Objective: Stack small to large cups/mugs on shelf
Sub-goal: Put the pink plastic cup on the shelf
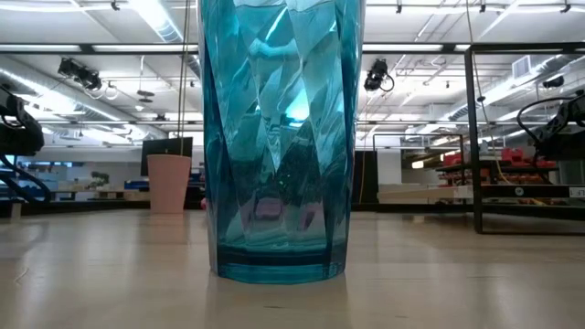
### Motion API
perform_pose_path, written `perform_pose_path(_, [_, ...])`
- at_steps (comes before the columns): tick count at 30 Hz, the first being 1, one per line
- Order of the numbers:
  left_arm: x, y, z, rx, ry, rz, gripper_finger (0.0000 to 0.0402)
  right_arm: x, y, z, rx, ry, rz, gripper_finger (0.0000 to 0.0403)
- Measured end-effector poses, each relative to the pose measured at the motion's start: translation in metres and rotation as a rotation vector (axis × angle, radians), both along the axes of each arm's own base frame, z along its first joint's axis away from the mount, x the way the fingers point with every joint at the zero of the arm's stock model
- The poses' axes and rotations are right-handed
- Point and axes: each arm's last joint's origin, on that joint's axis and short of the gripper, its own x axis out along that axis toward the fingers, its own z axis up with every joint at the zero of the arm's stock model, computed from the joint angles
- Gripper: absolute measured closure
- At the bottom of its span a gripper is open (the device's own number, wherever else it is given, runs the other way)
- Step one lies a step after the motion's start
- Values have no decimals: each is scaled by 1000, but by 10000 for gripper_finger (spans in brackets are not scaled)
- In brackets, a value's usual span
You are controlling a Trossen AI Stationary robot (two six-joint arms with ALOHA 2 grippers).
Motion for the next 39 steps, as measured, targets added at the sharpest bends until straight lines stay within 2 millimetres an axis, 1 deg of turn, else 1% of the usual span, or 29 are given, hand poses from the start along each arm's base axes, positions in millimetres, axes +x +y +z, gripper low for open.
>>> perform_pose_path(4, [0, -1, 0, 19, -11, 11, 384, 0, -1, 4, -33, -64, -27, 346])
perform_pose_path(8, [0, 0, 1, 13, -21, 5, 374, -1, -5, 21, -22, -129, -49, 346])
perform_pose_path(11, [-2, 2, 4, -1, -63, 28, 370, -3, -10, 39, -34, -221, -74, 346])
perform_pose_path(13, [-4, 6, 8, -40, -104, 48, 371, -5, -14, 55, -16, -266, -89, 346])
perform_pose_path(15, [-7, 11, 12, -74, -159, 85, 374, -7, -21, 72, 15, -303, -103, 346])
perform_pose_path(18, [-11, 21, 20, -181, -214, 116, 379, -11, -32, 99, 107, -319, -105, 346])
perform_pose_path(20, [-13, 27, 29, -265, -170, 130, 381, -15, -42, 117, 209, -301, -75, 346])
perform_pose_path(23, [-12, 38, 47, -386, 0, 226, 379, -22, -60, 145, 331, -308, -70, 346])
perform_pose_path(25, [-13, 45, 60, -417, 101, 300, 376, -25, -71, 161, 377, -320, -81, 346])
perform_pose_path(26, [-14, 48, 68, -419, 124, 322, 374, -27, -76, 168, 402, -316, -98, 346])
perform_pose_path(28, [-18, 55, 84, -399, 127, 345, 371, -30, -89, 182, 460, -299, -160, 346])
perform_pose_path(30, [-22, 63, 99, -368, 131, 363, 369, -31, -101, 195, 510, -258, -259, 346])
perform_pose_path(34, [-29, 81, 123, -364, 233, 441, 368, -31, -120, 214, 542, -151, -498, 346])
perform_pose_path(36, [-32, 90, 133, -390, 301, 509, 370, -33, -127, 224, 533, -154, -550, 346])
perform_pose_path(39, [-36, 101, 146, -389, 348, 594, 375, -36, -135, 240, 524, -176, -583, 346])
